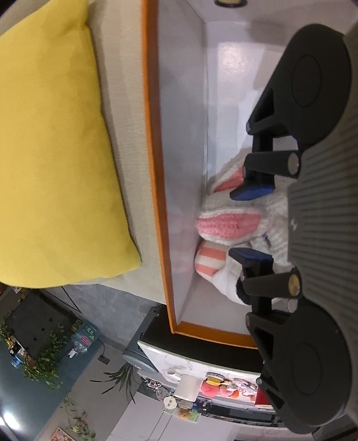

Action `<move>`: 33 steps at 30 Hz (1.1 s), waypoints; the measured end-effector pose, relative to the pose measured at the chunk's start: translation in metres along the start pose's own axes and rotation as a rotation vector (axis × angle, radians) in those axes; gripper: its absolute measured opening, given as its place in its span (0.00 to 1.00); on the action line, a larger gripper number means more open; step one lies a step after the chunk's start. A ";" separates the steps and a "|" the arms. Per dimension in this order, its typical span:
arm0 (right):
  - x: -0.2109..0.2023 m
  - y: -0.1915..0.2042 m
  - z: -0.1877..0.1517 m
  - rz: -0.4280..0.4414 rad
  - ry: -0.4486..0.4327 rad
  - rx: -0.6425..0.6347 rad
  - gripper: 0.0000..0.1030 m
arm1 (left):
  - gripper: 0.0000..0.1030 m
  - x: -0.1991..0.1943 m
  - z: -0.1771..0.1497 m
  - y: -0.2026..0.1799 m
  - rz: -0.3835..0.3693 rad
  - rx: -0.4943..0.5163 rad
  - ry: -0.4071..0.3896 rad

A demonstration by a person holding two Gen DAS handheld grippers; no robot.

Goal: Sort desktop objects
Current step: 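Grasp the pink pouch with the left tool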

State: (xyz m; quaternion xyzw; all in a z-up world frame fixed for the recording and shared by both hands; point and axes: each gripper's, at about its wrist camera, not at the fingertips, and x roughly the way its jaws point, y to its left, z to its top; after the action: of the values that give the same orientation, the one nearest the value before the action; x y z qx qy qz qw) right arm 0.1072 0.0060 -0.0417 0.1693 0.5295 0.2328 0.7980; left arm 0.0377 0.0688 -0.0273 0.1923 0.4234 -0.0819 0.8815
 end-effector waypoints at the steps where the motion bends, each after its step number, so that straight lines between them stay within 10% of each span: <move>1: -0.005 0.002 -0.001 -0.003 -0.007 -0.011 0.41 | 0.63 -0.004 0.001 0.000 -0.003 -0.003 -0.006; 18: -0.176 -0.040 -0.056 -0.087 -0.253 -0.206 0.41 | 0.63 -0.080 0.039 -0.053 -0.216 -0.041 -0.203; 33: -0.240 -0.130 -0.090 -0.371 -0.058 -0.413 0.41 | 0.63 -0.062 0.081 -0.155 -0.438 0.015 -0.157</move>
State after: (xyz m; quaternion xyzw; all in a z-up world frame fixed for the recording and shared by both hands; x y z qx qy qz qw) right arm -0.0307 -0.2322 0.0405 -0.0900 0.4697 0.1808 0.8594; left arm 0.0086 -0.1072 0.0250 0.0953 0.3844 -0.2891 0.8715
